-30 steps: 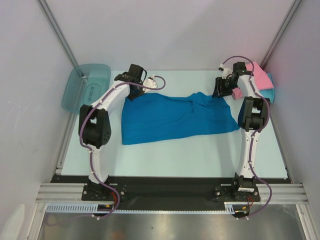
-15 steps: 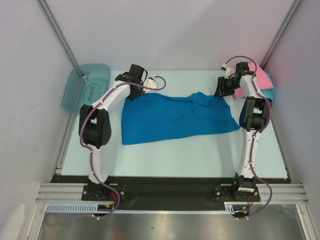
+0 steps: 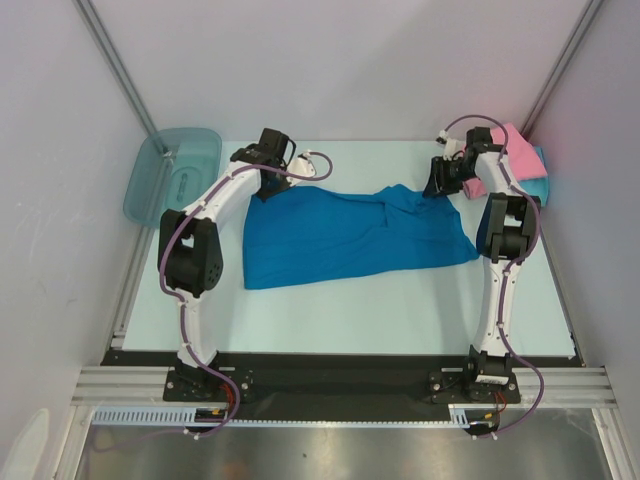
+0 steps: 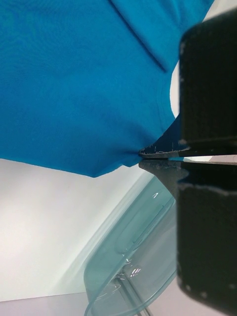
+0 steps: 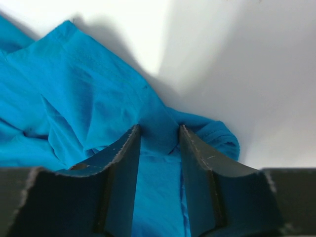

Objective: Fold and stack the t-shirts
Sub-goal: Fold the tshirt

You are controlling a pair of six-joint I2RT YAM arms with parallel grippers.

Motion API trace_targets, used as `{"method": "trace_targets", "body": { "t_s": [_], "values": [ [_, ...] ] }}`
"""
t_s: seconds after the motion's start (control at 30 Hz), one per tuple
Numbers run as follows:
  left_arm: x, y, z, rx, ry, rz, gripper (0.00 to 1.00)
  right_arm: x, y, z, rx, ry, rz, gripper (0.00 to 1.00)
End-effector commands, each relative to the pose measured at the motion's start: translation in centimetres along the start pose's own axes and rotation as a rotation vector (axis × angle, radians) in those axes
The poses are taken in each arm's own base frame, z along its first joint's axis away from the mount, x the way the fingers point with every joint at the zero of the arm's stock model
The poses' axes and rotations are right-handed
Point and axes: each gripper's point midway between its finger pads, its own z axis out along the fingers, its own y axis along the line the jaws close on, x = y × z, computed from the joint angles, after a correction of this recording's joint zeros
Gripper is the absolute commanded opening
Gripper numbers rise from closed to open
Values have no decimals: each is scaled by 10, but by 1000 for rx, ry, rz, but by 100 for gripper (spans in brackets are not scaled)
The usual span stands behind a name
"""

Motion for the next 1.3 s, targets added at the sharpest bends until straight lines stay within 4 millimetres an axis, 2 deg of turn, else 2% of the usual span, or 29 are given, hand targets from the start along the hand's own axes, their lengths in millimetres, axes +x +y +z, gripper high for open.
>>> {"method": "trace_targets", "body": {
  "t_s": [0.0, 0.2, 0.47, 0.63, 0.7, 0.73, 0.77, 0.8, 1.07, 1.13, 1.17, 1.27],
  "values": [
    [-17, 22, -33, -71, -63, 6, 0, -5, 13, -5, -44, -20, -10, 41],
    [-18, 22, -33, -71, -66, 12, 0, -12, 15, -10, -29, -36, -22, 31],
    [-21, 21, -32, -66, -72, 12, 0, -18, 17, -16, -3, -47, -49, 34],
    [-23, 20, -31, -61, -78, 12, 0, -27, 21, -24, 12, -66, -70, 32],
    [-22, 19, -30, -59, -78, 13, 0, -29, 21, -27, 19, -72, -74, 23],
    [-23, 18, -30, -56, -79, 11, 0, -30, 22, -29, 20, -75, -77, 17],
    [-23, 18, -30, -55, -80, 11, 0, -33, 24, -32, 24, -82, -84, 4],
    [-23, 17, -29, -53, -80, 13, 0, -32, 24, -32, 26, -80, -86, 0],
    [-25, 14, -26, -39, -95, 14, 0, -43, 36, -48, 67, -89, -176, 1],
    [-27, 14, -25, -41, -99, 14, 0, -46, 38, -52, 86, -90, -205, 4],
    [-27, 15, -24, -41, -101, 15, 0, -46, 38, -53, 94, -85, -223, 11],
    [-28, 14, -23, -39, -110, 10, 0, -50, 37, -57, 119, -84, -246, 13]
  ]
}}
